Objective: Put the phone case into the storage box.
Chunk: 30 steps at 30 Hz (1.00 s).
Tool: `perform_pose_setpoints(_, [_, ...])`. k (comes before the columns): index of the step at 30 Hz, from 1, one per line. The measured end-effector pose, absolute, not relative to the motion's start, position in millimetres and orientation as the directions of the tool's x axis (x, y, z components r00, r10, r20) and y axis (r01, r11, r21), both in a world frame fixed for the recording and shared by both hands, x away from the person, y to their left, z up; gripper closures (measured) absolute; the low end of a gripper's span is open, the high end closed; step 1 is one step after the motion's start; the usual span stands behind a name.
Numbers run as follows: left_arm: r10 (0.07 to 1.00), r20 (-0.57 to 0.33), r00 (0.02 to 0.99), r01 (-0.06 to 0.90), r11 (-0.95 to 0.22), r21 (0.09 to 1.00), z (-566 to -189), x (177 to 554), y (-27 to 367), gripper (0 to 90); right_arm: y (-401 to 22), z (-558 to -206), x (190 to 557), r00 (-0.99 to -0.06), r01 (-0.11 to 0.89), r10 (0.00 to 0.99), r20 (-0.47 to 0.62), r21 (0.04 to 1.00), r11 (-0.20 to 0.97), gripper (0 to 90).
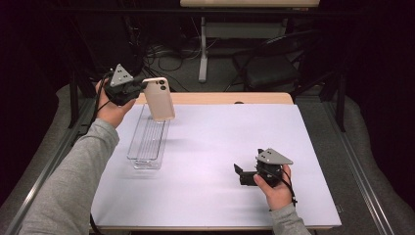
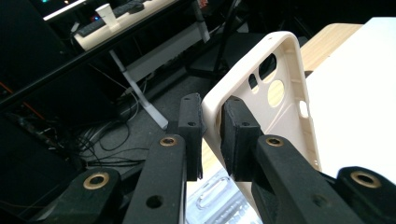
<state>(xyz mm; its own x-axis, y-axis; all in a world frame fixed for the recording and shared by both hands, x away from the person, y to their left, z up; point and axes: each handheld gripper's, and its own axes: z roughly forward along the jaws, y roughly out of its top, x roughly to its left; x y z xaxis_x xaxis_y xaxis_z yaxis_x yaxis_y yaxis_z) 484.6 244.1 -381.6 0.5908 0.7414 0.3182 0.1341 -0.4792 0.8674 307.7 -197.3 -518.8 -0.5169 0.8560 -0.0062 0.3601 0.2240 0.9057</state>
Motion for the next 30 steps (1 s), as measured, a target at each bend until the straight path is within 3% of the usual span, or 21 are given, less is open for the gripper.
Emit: perform_pose_setpoints(30, [0.749,0.387,0.537,0.111,-0.518,0.848,-384,508,262,79.0,-197,-519,307,-0.509,0.345,0.861,-0.016,0.912,0.221,0.0])
